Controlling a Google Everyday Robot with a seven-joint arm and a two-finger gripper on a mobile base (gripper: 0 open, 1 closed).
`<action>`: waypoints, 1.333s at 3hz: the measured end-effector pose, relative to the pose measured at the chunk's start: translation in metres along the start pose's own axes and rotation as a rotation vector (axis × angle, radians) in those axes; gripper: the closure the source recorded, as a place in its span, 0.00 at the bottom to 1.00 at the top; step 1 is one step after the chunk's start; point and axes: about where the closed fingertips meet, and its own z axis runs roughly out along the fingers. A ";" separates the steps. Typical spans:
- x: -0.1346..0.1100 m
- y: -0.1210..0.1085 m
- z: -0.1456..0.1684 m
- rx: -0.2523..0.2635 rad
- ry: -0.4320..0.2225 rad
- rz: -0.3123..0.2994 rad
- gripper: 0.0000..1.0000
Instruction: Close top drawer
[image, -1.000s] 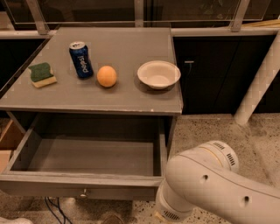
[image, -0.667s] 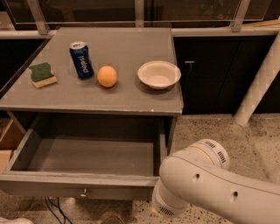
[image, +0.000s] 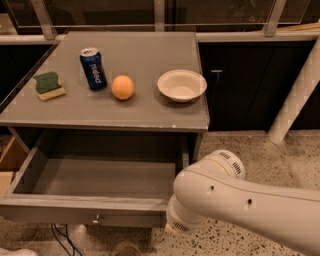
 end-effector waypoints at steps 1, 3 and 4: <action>-0.002 -0.001 0.001 0.000 -0.001 -0.002 0.84; -0.002 -0.001 0.000 0.000 -0.001 -0.002 0.29; -0.002 -0.001 0.000 0.000 -0.001 -0.002 0.08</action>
Offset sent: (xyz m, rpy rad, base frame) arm 0.0020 0.0011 -0.0001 0.0008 -0.0010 0.0015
